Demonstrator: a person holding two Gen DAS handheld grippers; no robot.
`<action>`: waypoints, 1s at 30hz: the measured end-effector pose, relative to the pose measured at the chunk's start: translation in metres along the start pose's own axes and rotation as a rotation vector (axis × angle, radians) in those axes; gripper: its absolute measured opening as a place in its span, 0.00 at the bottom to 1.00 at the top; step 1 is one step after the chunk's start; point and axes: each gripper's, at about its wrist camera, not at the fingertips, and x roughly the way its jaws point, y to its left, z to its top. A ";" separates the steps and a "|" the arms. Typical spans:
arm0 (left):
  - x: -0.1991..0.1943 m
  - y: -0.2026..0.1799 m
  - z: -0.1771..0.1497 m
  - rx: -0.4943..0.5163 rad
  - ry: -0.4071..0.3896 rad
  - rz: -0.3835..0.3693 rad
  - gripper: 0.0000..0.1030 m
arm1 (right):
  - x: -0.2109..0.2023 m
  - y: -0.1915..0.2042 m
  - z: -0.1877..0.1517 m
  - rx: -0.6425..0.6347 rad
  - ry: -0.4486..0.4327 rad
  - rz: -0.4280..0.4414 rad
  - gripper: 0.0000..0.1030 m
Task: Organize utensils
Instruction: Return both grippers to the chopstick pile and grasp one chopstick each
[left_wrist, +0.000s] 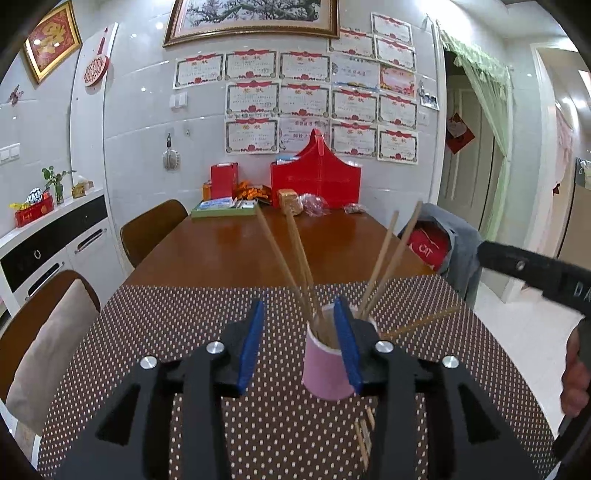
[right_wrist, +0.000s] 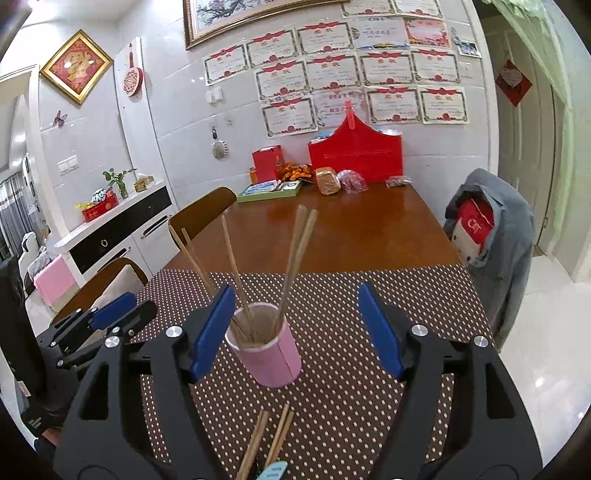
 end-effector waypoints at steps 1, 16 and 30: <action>-0.001 0.000 -0.004 0.001 0.005 0.000 0.40 | -0.001 -0.002 -0.005 0.002 0.008 -0.014 0.70; 0.017 0.004 -0.073 0.012 0.171 -0.006 0.41 | 0.063 -0.009 -0.102 -0.036 0.344 -0.068 0.70; 0.040 0.003 -0.115 0.017 0.293 -0.015 0.43 | 0.098 0.008 -0.153 -0.090 0.477 -0.064 0.70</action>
